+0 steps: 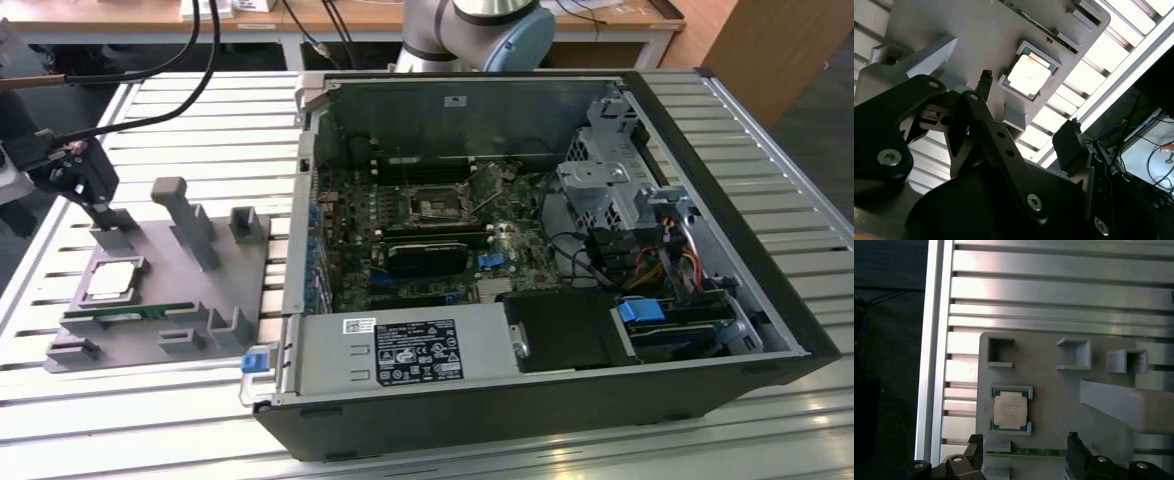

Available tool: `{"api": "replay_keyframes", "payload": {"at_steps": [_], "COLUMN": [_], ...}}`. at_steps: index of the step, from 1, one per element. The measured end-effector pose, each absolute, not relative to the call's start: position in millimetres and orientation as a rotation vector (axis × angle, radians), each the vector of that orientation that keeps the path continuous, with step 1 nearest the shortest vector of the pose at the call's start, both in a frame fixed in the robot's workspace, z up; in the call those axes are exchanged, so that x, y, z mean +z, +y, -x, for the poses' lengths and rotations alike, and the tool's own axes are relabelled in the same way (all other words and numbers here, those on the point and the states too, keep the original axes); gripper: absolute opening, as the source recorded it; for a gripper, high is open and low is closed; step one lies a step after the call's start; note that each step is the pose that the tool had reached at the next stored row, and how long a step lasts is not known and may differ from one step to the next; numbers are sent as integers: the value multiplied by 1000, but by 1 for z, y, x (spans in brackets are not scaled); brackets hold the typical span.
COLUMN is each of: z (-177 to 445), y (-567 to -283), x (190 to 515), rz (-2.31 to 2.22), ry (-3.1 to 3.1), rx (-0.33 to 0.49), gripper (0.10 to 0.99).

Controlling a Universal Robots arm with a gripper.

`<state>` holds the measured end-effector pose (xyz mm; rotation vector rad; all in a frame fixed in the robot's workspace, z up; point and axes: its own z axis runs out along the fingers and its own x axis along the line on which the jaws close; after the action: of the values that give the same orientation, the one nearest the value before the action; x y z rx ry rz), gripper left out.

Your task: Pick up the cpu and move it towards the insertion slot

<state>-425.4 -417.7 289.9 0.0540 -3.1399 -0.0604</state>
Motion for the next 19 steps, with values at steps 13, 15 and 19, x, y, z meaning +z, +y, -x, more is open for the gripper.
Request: {"api": "replay_keyframes", "payload": {"at_steps": [13, 15, 19], "z": [425, 426, 426], "y": [-418, -418, -418], "x": [284, 283, 282], "rz": [-54, -54, -54], "ry": [-3140, -3140, -3140], "rx": [-60, -60, -61], "gripper": [761, 761, 761]}}
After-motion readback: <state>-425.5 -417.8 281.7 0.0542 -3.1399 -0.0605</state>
